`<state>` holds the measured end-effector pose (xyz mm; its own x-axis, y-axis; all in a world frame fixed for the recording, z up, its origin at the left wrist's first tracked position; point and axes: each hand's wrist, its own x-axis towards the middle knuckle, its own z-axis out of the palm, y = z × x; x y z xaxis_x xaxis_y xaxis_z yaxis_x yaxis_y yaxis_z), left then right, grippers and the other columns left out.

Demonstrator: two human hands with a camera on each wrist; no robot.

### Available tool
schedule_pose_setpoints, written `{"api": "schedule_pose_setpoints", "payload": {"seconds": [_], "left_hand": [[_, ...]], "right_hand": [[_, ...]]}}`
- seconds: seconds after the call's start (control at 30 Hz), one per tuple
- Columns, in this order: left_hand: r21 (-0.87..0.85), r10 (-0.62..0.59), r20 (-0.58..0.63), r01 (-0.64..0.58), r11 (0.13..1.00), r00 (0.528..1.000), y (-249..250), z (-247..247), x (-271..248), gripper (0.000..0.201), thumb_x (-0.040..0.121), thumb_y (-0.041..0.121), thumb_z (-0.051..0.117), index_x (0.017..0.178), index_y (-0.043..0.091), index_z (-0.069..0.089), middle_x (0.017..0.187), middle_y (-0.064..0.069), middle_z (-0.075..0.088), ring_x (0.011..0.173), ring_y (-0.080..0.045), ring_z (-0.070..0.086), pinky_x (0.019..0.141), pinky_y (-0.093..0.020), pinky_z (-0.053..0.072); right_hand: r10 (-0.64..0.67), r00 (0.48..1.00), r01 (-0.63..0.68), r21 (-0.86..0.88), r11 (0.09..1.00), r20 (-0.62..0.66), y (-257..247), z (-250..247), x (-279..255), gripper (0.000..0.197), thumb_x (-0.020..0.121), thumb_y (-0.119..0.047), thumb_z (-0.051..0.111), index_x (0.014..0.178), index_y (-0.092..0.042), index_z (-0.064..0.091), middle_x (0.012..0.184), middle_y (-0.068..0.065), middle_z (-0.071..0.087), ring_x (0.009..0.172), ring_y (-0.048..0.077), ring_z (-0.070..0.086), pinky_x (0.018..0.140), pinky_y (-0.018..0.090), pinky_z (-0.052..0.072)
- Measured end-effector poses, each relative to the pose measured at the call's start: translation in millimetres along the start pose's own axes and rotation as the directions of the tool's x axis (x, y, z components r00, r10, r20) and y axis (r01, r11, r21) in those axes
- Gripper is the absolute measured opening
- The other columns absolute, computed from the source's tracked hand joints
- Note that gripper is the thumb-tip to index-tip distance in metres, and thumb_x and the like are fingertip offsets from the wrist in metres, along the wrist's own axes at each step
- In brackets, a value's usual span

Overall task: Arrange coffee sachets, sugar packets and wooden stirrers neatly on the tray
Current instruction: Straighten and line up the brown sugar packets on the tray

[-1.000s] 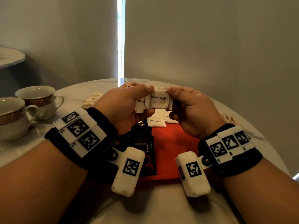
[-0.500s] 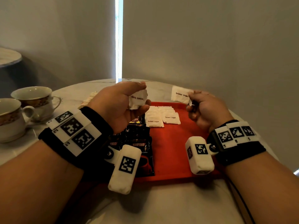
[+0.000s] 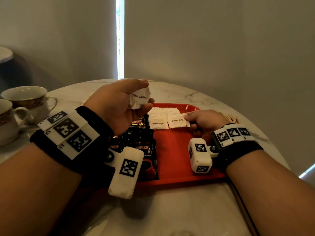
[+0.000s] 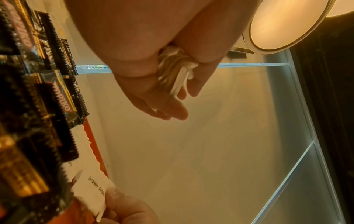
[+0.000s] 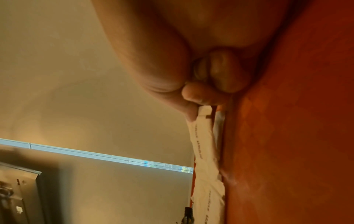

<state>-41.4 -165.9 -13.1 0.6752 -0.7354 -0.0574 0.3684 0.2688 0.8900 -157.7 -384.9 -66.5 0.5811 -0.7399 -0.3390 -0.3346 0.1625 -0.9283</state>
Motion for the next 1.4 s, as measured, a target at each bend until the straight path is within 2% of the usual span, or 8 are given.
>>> {"api": "schedule_pose_setpoints", "payload": {"seconds": [0.17, 0.4, 0.57, 0.67, 0.97, 1.1, 1.4], "left_hand": [[0.009, -0.001, -0.011, 0.001, 1.000, 1.000, 1, 1, -1, 0.031, 0.091, 0.019, 0.070, 0.116, 0.004, 0.060, 0.106, -0.015, 0.060, 0.075, -0.023, 0.067, 0.051, -0.021, 0.054], [0.004, -0.013, -0.004, 0.013, 1.000, 1.000, -1, 0, 0, 0.025, 0.088, 0.019, 0.070, 0.108, 0.006, 0.064, 0.113, -0.018, 0.058, 0.080, -0.027, 0.068, 0.054, -0.022, 0.055], [-0.015, -0.016, -0.010, 0.016, 1.000, 1.000, -2, 0, 1, 0.026, 0.088, 0.016, 0.069, 0.109, 0.005, 0.062, 0.114, -0.019, 0.057, 0.080, -0.028, 0.067, 0.054, -0.022, 0.055], [-0.006, -0.013, -0.009, 0.013, 1.000, 1.000, -2, 0, 1, 0.023, 0.088, 0.016, 0.068, 0.108, 0.005, 0.062, 0.110, -0.018, 0.058, 0.077, -0.026, 0.068, 0.053, -0.022, 0.054], [0.004, -0.003, 0.008, 0.003, 1.000, 1.000, -3, 1, 2, 0.017, 0.090, 0.015, 0.065, 0.104, 0.005, 0.061, 0.107, -0.016, 0.057, 0.070, -0.023, 0.068, 0.053, -0.021, 0.054], [0.012, -0.006, 0.005, 0.006, 1.000, 1.000, -3, 0, 2, 0.019, 0.088, 0.014, 0.066, 0.104, 0.005, 0.064, 0.112, -0.018, 0.057, 0.073, -0.025, 0.069, 0.054, -0.022, 0.055], [0.021, -0.006, 0.007, 0.006, 1.000, 1.000, -4, 1, 0, 0.013, 0.090, 0.012, 0.063, 0.101, 0.005, 0.066, 0.114, -0.020, 0.056, 0.078, -0.027, 0.068, 0.053, -0.022, 0.055]], "right_hand": [[-0.008, 1.000, 0.008, -0.017, 1.000, -0.006, 0, 3, -2, 0.019, 0.098, -0.004, 0.054, 0.110, -0.005, 0.069, 0.089, 0.012, 0.068, 0.045, 0.007, 0.045, 0.034, 0.018, 0.031], [-0.033, 0.999, 0.032, -0.058, 0.998, -0.016, -1, 4, -5, 0.019, 0.097, 0.002, 0.053, 0.107, -0.004, 0.068, 0.083, 0.012, 0.064, 0.050, 0.010, 0.052, 0.039, 0.020, 0.039], [-0.027, 0.999, 0.026, -0.077, 0.997, -0.024, -2, 4, -5, 0.022, 0.098, 0.005, 0.049, 0.107, -0.005, 0.066, 0.094, 0.016, 0.069, 0.052, 0.011, 0.057, 0.040, 0.020, 0.046], [-0.022, 1.000, 0.021, -0.054, 0.998, -0.022, -3, 5, -6, 0.021, 0.099, 0.005, 0.047, 0.102, -0.006, 0.065, 0.087, 0.015, 0.070, 0.053, 0.012, 0.061, 0.040, 0.020, 0.048], [-0.025, 0.999, 0.024, -0.024, 0.999, -0.027, -2, 6, -5, 0.021, 0.097, 0.007, 0.050, 0.109, -0.004, 0.063, 0.096, 0.021, 0.074, 0.055, 0.014, 0.070, 0.045, 0.023, 0.053], [-0.020, 1.000, 0.019, -0.022, 1.000, -0.023, -3, 6, -6, 0.022, 0.096, 0.008, 0.052, 0.112, -0.003, 0.062, 0.097, 0.021, 0.075, 0.064, 0.018, 0.074, 0.047, 0.024, 0.055], [-0.013, 1.000, 0.012, -0.013, 1.000, -0.018, -4, 8, -12, 0.023, 0.095, 0.008, 0.055, 0.115, -0.002, 0.060, 0.098, 0.021, 0.074, 0.065, 0.019, 0.074, 0.049, 0.024, 0.056]]}}
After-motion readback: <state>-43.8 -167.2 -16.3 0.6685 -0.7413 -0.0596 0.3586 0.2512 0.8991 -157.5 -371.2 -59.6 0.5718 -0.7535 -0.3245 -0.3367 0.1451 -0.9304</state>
